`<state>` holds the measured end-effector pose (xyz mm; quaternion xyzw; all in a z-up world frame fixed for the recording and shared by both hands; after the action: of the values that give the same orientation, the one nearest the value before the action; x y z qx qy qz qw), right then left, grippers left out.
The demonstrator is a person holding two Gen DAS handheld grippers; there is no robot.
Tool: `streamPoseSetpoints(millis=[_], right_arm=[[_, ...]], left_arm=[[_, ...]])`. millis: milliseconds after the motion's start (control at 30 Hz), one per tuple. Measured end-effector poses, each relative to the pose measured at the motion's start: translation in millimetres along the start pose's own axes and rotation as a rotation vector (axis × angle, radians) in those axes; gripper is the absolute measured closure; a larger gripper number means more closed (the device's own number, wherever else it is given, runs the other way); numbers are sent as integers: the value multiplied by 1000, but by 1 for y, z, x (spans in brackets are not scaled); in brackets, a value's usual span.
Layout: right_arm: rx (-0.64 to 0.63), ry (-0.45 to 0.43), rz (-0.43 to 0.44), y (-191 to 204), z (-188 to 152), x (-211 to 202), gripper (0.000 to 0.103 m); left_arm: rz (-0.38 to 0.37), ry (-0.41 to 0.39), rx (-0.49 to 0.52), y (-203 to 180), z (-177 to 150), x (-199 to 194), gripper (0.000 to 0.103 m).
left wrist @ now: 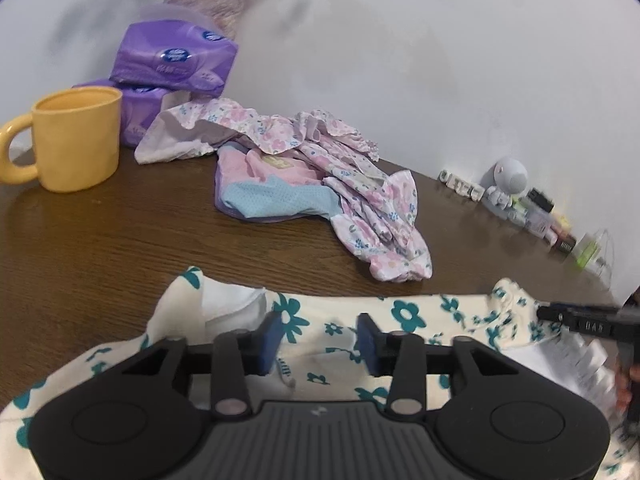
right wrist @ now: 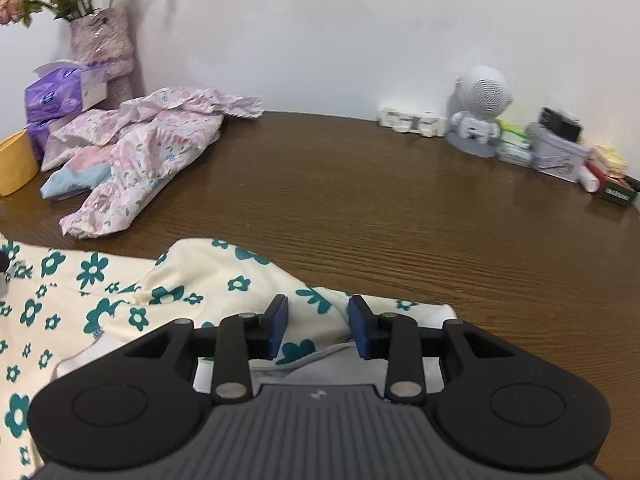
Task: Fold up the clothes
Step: 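Open both grippers and pull them back from the shirt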
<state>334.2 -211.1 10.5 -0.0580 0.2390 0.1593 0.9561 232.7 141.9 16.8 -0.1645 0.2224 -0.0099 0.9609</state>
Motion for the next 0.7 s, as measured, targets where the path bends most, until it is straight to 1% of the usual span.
streamPoseSetpoints(millis=[33,67,100,133,167,200,233,333,400,533,700], right_arm=[[-10,-15,-7,2,2,-8,65],[-26,-38,-9,6,5,-17,60],[-44,-57,-15,9,7,-27,55],[-63,-72,-21,13,10,-35,52],[-82,-86,-25,17,11,-43,47],[-101,-101,-28,21,13,-52,42],[-120,-118,-32,25,15,-60,41],[-179,-177,-48,39,17,-82,31],[-205,-201,-48,47,18,-94,26],[-234,-239,-51,61,14,-114,23],[-231,-265,-51,71,6,-134,20]], left_arm=[[3,-20,2,-1,3,-6,43],[7,-40,5,-1,7,-12,37],[10,-60,8,-2,10,-19,33],[14,-76,17,-3,13,-25,25],[17,-87,25,-4,15,-31,19],[21,-94,34,-6,16,-37,17],[22,-94,39,-8,17,-41,14],[10,-81,55,-15,14,-56,9],[11,-80,66,-19,10,-66,8],[13,-79,88,-27,2,-86,7],[14,-77,116,-36,-9,-111,7]])
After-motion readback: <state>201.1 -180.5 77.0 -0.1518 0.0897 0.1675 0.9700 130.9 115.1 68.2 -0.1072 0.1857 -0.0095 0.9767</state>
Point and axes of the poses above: each gripper's, at about its wrist camera, not at the fingertips, and x roughly the way its jaws point, y to its left, z to its top, the point moved 1 cm from there along x, roughly the way its jaws point, and after that the axes turned 12 degrees about -y, right-handed, at the moved point
